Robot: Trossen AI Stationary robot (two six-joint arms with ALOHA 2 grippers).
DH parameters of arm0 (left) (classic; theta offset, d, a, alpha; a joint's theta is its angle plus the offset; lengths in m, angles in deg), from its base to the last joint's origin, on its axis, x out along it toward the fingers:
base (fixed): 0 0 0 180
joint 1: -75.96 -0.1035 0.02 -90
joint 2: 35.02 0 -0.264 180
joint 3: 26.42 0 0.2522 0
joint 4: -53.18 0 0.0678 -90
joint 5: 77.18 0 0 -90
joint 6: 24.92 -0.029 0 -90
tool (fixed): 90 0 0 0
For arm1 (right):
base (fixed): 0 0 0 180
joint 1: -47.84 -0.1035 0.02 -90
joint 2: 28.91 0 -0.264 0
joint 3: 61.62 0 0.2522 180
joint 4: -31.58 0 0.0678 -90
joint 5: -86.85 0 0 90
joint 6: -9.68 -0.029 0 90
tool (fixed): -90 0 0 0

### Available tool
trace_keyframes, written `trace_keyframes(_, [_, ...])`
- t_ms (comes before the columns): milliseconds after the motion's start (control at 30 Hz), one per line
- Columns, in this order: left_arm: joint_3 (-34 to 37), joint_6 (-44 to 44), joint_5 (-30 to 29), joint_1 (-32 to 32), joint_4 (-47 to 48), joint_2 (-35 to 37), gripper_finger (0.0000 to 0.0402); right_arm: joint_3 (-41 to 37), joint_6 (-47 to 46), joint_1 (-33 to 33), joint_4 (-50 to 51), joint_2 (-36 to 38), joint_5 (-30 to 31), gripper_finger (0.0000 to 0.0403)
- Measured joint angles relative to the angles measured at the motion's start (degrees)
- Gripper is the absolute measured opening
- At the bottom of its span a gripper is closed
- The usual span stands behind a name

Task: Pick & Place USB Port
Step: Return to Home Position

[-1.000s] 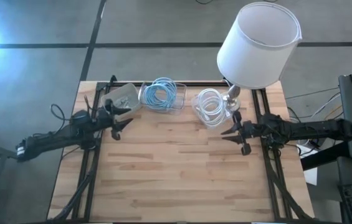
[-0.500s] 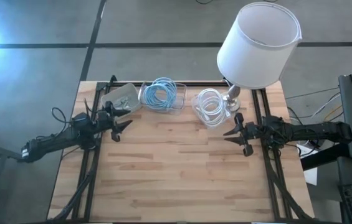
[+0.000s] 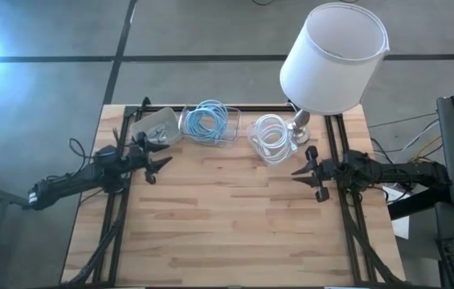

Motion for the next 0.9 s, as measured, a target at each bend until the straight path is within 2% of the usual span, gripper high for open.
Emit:
trace_keyframes(133, [0.0,-0.33,0.0,0.0,2.96,-0.03,0.0223,0.0,0.1,0.02,1.64,0.07,-0.02,0.0075])
trace_keyframes(533, [0.09,1.07,0.0,-0.02,3.16,-0.42,0.0223,0.0,0.09,0.02,1.58,0.04,-0.04,0.0089])
trace_keyframes(900, [0.11,1.11,-0.02,-0.02,3.27,-0.44,0.0223,0.0,0.02,0.02,1.58,0.02,-0.07,0.007])
